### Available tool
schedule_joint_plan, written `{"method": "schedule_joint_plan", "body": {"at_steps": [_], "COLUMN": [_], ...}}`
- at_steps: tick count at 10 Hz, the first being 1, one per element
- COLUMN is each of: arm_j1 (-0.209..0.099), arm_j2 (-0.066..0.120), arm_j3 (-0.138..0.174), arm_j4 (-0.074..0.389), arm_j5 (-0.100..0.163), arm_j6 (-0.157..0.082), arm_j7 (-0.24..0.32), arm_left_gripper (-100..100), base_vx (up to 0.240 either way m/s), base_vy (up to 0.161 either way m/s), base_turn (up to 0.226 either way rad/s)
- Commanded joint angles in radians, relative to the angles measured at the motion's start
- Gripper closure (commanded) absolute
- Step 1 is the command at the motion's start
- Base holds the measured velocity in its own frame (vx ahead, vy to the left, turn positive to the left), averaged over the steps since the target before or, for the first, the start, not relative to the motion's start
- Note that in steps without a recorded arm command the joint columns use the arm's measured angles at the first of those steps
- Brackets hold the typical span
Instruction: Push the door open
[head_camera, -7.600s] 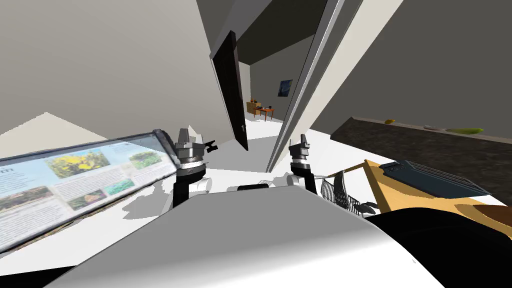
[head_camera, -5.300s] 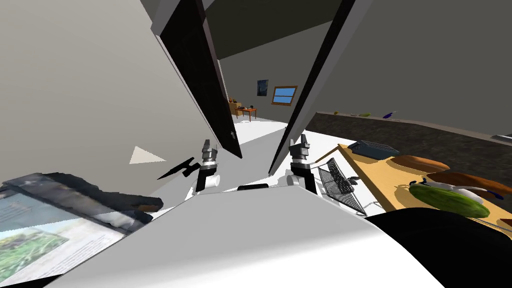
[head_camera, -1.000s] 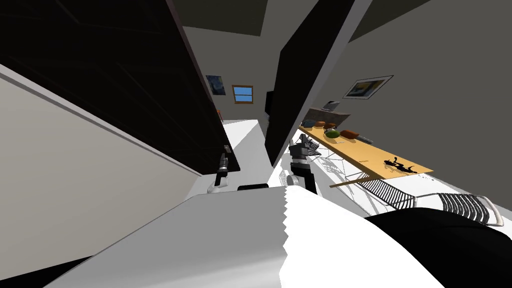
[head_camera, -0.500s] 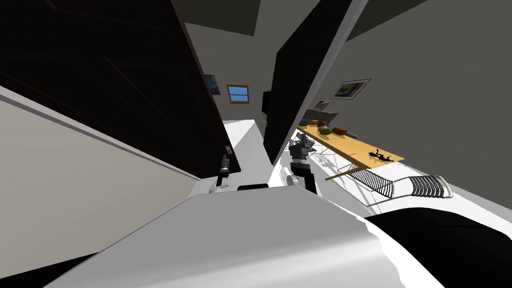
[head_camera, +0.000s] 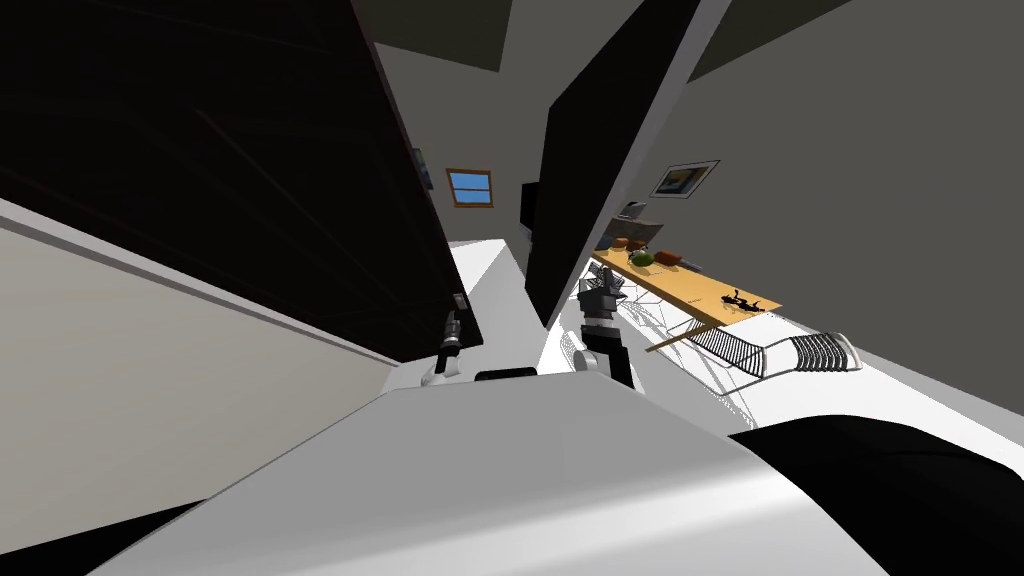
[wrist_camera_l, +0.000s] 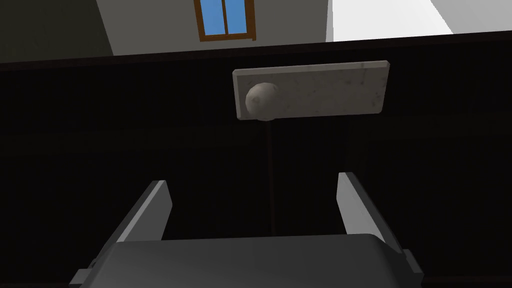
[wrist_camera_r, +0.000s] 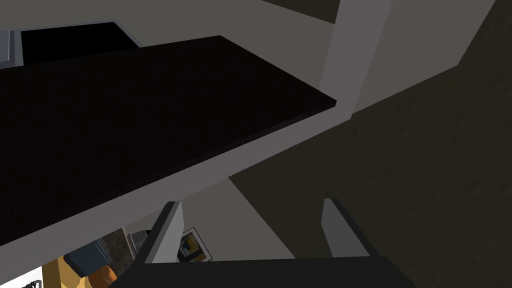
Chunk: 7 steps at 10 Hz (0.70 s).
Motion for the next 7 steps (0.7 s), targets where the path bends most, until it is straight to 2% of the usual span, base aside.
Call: {"method": "schedule_joint_plan", "body": {"at_steps": [1, 7], "arm_j1": [0.001, 0.006], "arm_j2": [0.005, 0.006], "arm_j3": [0.002, 0.011], "arm_j4": [0.002, 0.013], "arm_j5": [0.001, 0.007], "arm_j6": [-0.003, -0.019], "arm_j7": [0.0, 0.0], "arm_left_gripper": [-100, -100], "base_vx": [0.107, 0.206], "base_vy": [0.039, 0.038], "base_turn": [-0.02, -0.029]}}
